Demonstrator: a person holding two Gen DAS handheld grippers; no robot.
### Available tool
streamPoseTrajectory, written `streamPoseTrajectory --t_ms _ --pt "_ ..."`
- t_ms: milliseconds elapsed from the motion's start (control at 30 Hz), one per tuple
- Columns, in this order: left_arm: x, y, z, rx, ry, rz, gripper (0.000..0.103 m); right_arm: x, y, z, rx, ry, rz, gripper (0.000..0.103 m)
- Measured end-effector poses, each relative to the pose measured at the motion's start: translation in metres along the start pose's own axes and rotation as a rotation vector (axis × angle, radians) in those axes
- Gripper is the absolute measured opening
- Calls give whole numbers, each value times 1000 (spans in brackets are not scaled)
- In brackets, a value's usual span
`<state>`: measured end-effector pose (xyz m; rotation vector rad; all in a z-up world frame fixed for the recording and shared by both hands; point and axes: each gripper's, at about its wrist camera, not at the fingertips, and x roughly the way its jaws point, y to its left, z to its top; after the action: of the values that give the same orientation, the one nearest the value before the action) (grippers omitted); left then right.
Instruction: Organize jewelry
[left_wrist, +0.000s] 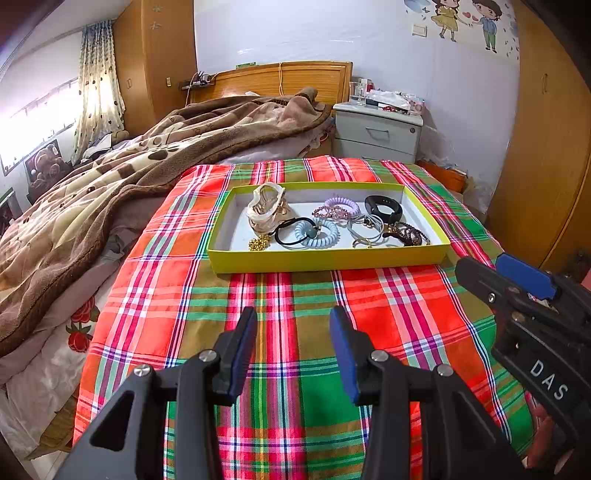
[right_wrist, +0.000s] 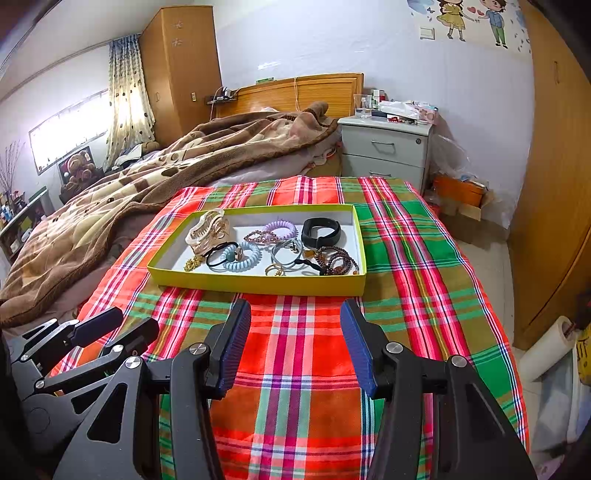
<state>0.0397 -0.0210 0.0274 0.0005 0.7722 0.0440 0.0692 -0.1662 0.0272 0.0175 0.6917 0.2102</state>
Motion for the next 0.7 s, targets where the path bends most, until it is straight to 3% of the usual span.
streamPoseTrajectory --t_ms 700 --pt "-1 1 -2 -4 1 -6 43 0 -2 1 2 1 0 51"
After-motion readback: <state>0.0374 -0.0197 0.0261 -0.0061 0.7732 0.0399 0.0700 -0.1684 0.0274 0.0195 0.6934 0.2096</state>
